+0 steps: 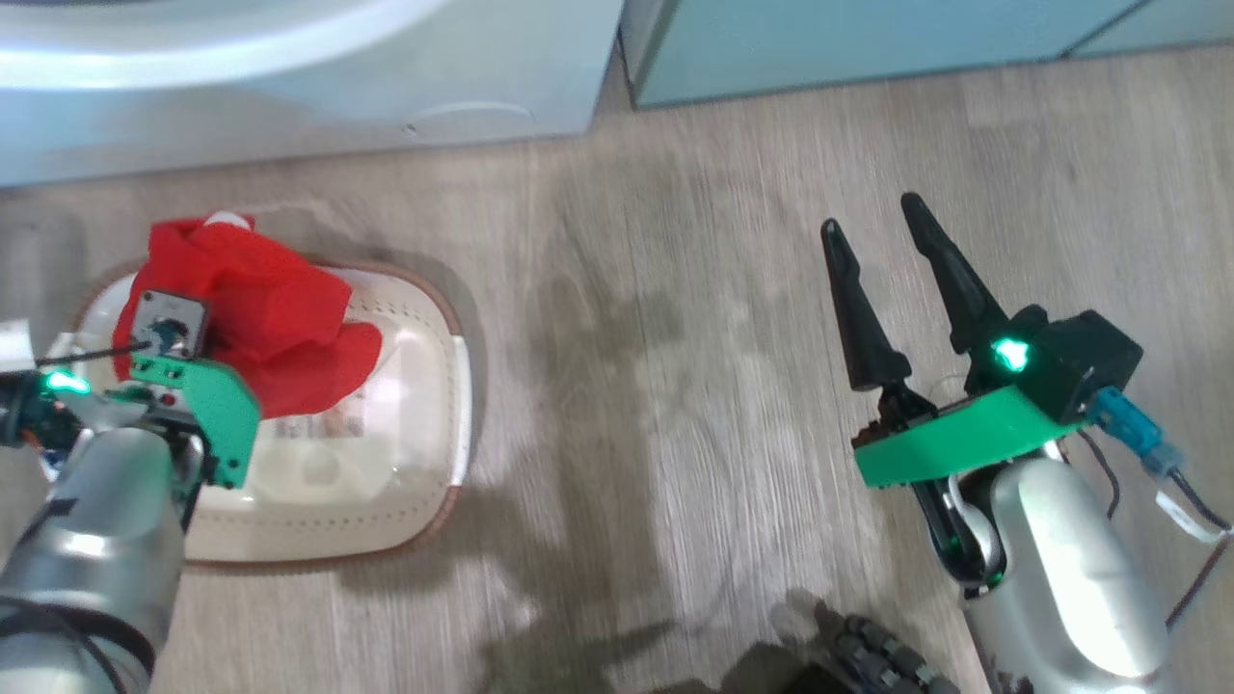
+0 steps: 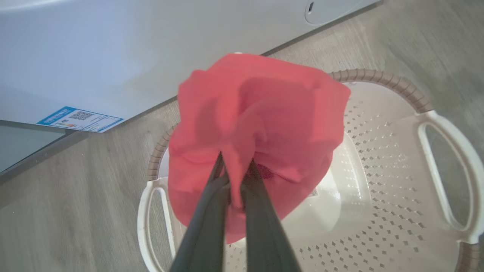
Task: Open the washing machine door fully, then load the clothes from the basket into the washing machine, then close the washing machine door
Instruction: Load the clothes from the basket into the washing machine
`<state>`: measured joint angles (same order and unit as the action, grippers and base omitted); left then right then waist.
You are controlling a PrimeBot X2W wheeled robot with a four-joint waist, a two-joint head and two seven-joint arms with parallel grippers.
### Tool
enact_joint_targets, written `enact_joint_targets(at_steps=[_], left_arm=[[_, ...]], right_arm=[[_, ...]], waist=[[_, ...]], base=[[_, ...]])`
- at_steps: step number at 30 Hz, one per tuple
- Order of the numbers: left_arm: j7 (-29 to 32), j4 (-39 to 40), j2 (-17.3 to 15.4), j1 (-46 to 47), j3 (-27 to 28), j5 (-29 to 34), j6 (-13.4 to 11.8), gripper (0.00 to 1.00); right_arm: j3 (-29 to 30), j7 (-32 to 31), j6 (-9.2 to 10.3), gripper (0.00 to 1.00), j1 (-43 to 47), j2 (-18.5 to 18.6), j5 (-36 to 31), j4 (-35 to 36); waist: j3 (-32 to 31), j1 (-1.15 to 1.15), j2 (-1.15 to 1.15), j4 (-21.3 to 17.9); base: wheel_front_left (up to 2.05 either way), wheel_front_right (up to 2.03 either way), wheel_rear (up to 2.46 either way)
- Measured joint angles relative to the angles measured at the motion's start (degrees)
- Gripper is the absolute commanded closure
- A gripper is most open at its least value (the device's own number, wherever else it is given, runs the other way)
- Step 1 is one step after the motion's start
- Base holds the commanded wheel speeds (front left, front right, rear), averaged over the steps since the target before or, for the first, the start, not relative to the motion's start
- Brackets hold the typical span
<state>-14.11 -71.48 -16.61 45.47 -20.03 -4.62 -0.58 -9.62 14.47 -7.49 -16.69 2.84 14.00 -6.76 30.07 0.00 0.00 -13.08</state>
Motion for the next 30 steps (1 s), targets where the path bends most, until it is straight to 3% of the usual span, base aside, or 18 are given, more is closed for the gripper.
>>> enact_joint_targets(at_steps=[17,30], left_arm=[[-0.1,29.1,0.8,-13.0,6.1,-4.4,-1.1,1.0],[-0.2,49.9,5.8,-25.2,13.6,-5.4,1.0,1.0]], right_arm=[[1.1,0.0,0.0,0.0,5.0,0.0,-1.4,-2.7],[1.8,0.0,0.0,0.0,9.5,0.0,-1.6,-3.7]], waist=[[-12.9,0.0,0.0,3.8],[-21.3,0.0,0.0,4.6]], base=[[0.0,0.0,0.0],[0.0,0.0,0.0]])
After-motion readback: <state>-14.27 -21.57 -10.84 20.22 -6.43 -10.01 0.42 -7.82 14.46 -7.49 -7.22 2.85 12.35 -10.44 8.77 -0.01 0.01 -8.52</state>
